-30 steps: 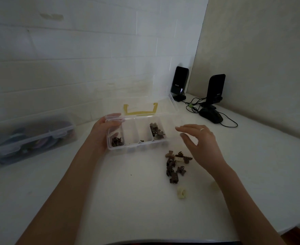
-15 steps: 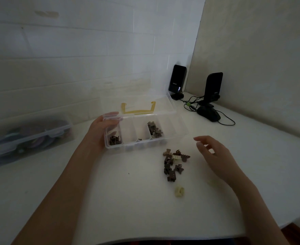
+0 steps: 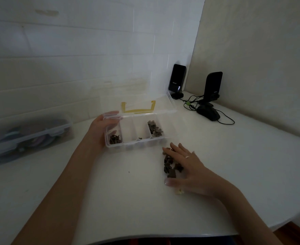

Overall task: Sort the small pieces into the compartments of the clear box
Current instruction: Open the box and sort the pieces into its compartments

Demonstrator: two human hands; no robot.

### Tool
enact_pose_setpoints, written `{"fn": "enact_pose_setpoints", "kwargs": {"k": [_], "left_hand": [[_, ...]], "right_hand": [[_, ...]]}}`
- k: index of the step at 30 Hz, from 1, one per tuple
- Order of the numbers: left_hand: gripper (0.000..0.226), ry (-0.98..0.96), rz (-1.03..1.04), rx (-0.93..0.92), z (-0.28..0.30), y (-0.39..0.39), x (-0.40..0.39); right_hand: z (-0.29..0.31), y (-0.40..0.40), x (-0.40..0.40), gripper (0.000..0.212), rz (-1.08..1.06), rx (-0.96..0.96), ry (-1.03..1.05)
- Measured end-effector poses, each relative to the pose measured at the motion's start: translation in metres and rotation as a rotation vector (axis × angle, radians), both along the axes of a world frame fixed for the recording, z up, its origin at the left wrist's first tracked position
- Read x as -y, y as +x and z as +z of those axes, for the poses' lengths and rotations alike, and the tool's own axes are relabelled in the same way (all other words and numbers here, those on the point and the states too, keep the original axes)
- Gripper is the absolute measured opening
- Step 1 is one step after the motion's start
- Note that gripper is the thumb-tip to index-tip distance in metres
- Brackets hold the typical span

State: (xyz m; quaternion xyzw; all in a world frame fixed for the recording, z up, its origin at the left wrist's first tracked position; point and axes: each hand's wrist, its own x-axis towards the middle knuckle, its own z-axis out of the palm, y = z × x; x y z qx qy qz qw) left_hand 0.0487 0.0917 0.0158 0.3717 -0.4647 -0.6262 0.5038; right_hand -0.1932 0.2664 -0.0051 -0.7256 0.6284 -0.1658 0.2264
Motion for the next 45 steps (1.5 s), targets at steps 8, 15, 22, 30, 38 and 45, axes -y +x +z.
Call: {"fn": "enact_pose_setpoints", "kwargs": {"k": [8,15,22,30,38,45], "left_hand": [[0.024,-0.003,-0.004,-0.001,0.0,0.0,0.001],[0.026,-0.008,-0.001,0.003,-0.002,0.001,0.002],[0.028,-0.019,-0.001,-0.002,-0.002,0.001,0.003],[0.03,-0.015,-0.019,0.006,-0.001,0.002,0.001],[0.029,-0.025,-0.004,0.003,0.001,0.0,-0.001],[0.031,-0.016,0.007,0.005,0.002,-0.001,-0.002]], "right_hand": [[-0.006,0.007,0.03,0.037,-0.096,0.104,-0.251],[0.0,0.001,0.028,0.033,-0.314,0.29,-0.388],[0.01,-0.015,0.002,0.018,-0.125,0.162,-0.323],[0.005,-0.017,0.002,0.031,-0.073,0.036,-0.366],[0.005,-0.014,0.006,0.024,-0.104,0.08,-0.422],[0.007,-0.012,0.006,0.025,-0.146,0.239,-0.424]]}}
